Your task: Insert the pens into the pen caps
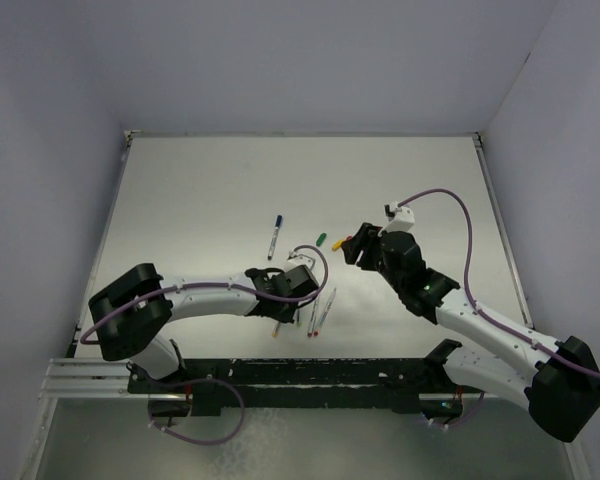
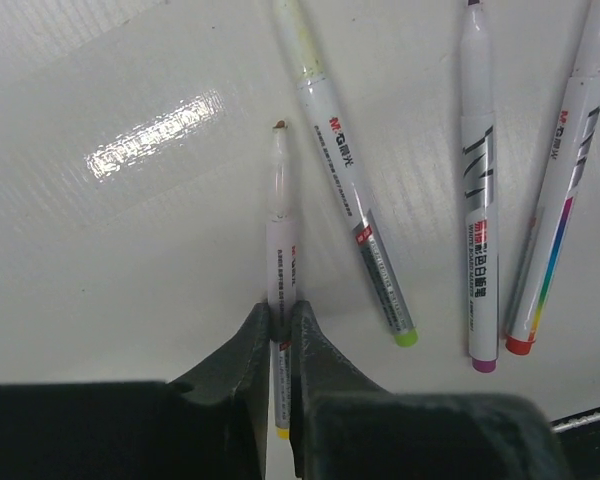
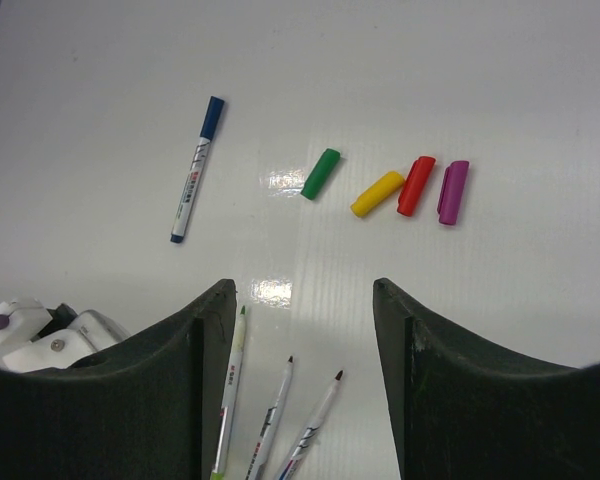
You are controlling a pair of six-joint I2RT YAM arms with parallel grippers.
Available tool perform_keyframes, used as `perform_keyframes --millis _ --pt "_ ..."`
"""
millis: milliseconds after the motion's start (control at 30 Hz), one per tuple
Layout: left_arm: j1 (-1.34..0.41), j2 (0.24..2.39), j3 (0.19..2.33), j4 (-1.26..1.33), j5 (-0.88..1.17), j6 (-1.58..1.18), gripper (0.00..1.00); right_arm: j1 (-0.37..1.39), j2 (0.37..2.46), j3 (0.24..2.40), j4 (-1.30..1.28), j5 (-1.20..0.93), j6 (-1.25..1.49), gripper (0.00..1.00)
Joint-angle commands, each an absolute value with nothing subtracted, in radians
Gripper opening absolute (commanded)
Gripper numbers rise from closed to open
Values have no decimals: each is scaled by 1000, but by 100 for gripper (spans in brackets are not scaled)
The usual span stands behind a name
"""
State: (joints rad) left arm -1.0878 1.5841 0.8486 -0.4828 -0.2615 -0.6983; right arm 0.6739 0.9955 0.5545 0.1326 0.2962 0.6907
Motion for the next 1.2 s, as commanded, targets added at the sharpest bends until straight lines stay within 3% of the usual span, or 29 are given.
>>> perform_keyframes --millis 0,100,433,800,900,1000,1167 --pt "-1086 1647 773 -523 -220 -729 7 674 985 554 146 301 709 59" --pt "-1088 1643 763 -522 -218 -729 0 674 983 555 145 304 707 59" --pt "-1087 1487 745 -556 -301 -742 0 675 1047 603 101 327 691 53" --pt "-1087 1201 745 -559 -388 -713 0 675 1283 772 -29 315 727 50" --pt "-1088 1156 737 -560 -401 -701 0 674 1354 813 -30 301 730 47" --pt "-1086 1116 724 -551 -402 -687 0 673 1436 882 -73 291 737 33" --pt "-1087 1075 699 -536 -403 -667 0 675 1558 976 -104 285 746 26"
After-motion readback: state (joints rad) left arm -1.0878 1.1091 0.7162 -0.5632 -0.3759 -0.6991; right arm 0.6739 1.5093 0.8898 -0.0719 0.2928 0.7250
